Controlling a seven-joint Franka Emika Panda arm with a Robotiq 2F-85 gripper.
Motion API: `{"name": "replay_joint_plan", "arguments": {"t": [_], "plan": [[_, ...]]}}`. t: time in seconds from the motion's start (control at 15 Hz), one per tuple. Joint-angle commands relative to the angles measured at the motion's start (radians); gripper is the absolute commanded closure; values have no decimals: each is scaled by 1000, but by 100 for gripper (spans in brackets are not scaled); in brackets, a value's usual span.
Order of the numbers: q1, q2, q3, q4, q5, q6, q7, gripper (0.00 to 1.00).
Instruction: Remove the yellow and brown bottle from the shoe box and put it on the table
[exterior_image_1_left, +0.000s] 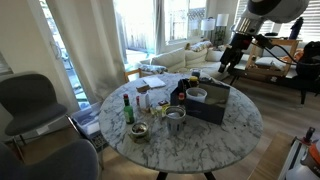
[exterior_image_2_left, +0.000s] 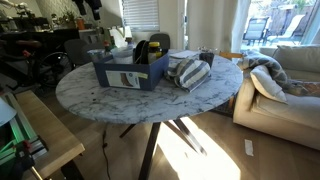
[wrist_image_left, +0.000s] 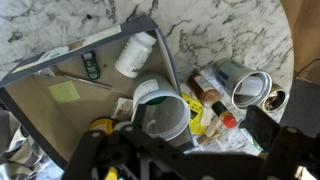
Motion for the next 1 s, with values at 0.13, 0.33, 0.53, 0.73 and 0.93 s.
{"name": "replay_joint_plan", "arguments": {"t": [0.13, 0.33, 0.53, 0.73, 0.93], "plan": [[-20, 32, 12, 15, 17, 64, -7, 0], [33, 170, -46, 105, 96, 153, -92, 0], [43, 329, -50, 210, 127, 210, -120, 0], [34, 497, -44, 349, 204, 159, -147, 0], [-32, 652, -2, 487, 185, 148, -109, 0]]}}
